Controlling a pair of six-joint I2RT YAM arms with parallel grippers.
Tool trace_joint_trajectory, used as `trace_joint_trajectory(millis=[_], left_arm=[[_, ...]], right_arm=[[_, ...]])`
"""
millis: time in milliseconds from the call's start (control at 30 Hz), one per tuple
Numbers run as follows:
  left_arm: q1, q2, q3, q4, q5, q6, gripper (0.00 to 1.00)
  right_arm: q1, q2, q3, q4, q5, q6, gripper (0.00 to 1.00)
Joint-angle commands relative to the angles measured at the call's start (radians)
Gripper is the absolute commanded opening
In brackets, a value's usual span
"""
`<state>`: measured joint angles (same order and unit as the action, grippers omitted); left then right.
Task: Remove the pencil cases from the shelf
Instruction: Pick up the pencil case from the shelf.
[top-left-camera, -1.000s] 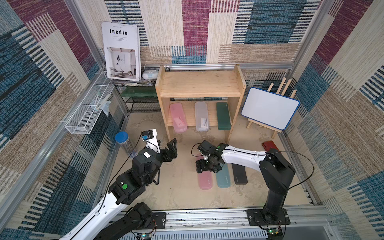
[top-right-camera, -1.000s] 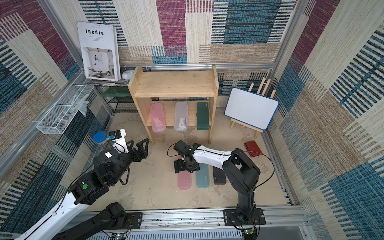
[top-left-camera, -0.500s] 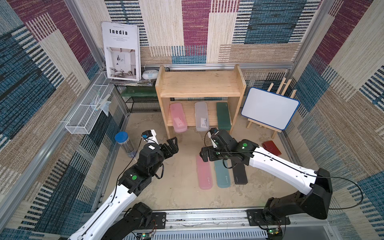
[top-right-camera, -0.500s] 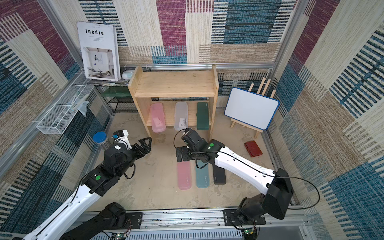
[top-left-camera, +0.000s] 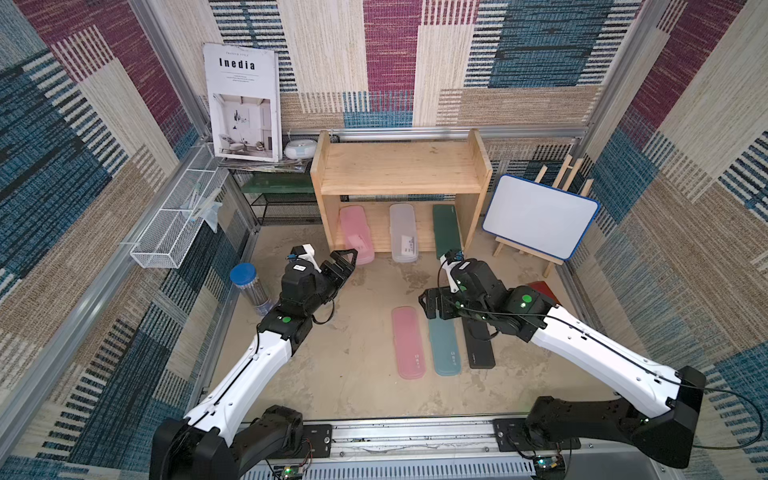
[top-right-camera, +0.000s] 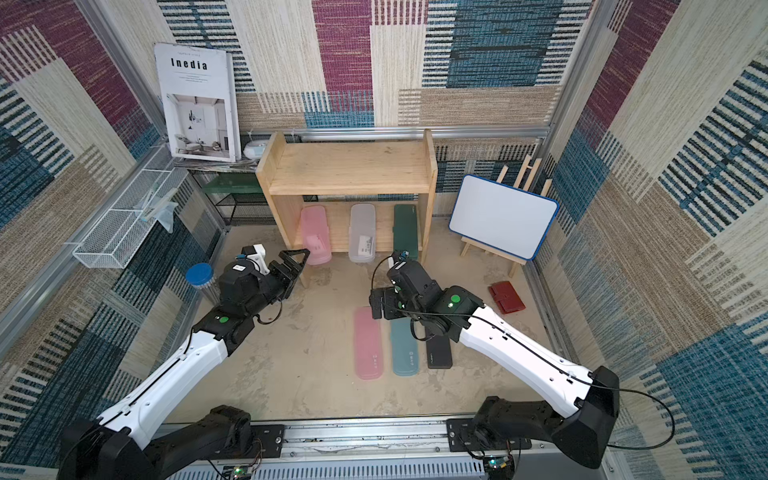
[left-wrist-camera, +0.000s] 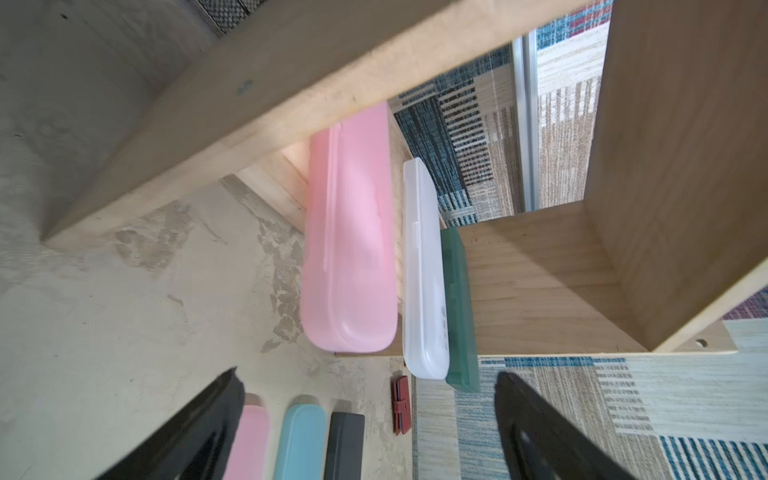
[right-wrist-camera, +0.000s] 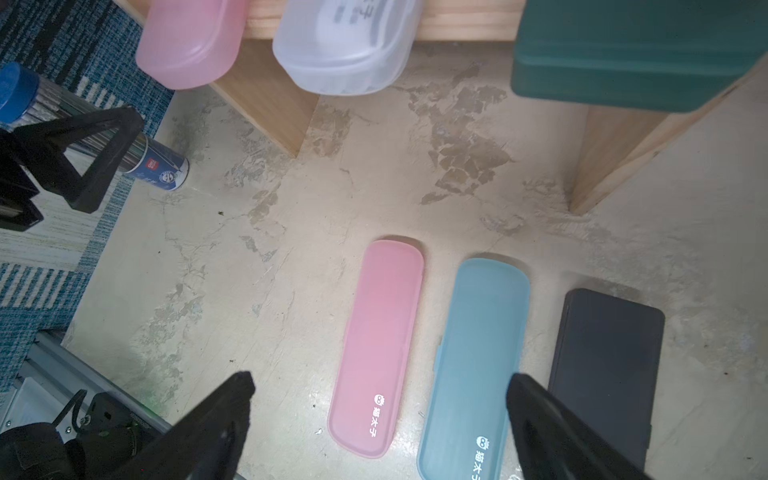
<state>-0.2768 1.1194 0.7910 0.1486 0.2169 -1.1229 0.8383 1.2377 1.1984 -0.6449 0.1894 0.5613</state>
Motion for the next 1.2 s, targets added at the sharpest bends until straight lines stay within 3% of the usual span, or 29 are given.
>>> trace_joint_trajectory(millis=[0, 367, 533, 633, 733, 1100, 1167], left_arm=[[0.006, 0.029, 0.018, 0.068, 0.055, -0.02, 0.98], [0.016, 0.138, 0.045, 0.121, 0.091, -0.059, 0.81], [0.019, 0.173, 0.069, 0.127, 0.093, -0.056, 0.7], [0.022, 0.191, 0.073, 0.141, 0.096, -0.065, 0.56], [0.024, 0.197, 0.074, 0.139, 0.101, -0.068, 0.49], [0.024, 0.051, 0.019, 0.008, 0.044, -0.034, 0.13], [0.024, -0.008, 0.007, -0.034, 0.032, -0.02, 0.12]], right_arm=[[-0.016, -0.003, 0.005, -0.002, -0.01, -0.012, 0.99], [-0.044, -0.009, 0.0, 0.004, -0.027, -0.021, 0.99], [-0.05, -0.014, 0.0, 0.003, -0.023, -0.026, 0.99], [-0.053, -0.014, -0.002, 0.001, -0.021, -0.029, 0.99], [-0.054, -0.014, 0.001, -0.004, -0.022, -0.031, 0.99], [-0.054, -0.013, 0.037, -0.01, -0.046, -0.048, 0.99], [-0.054, -0.019, 0.048, -0.01, -0.052, -0.053, 0.99]])
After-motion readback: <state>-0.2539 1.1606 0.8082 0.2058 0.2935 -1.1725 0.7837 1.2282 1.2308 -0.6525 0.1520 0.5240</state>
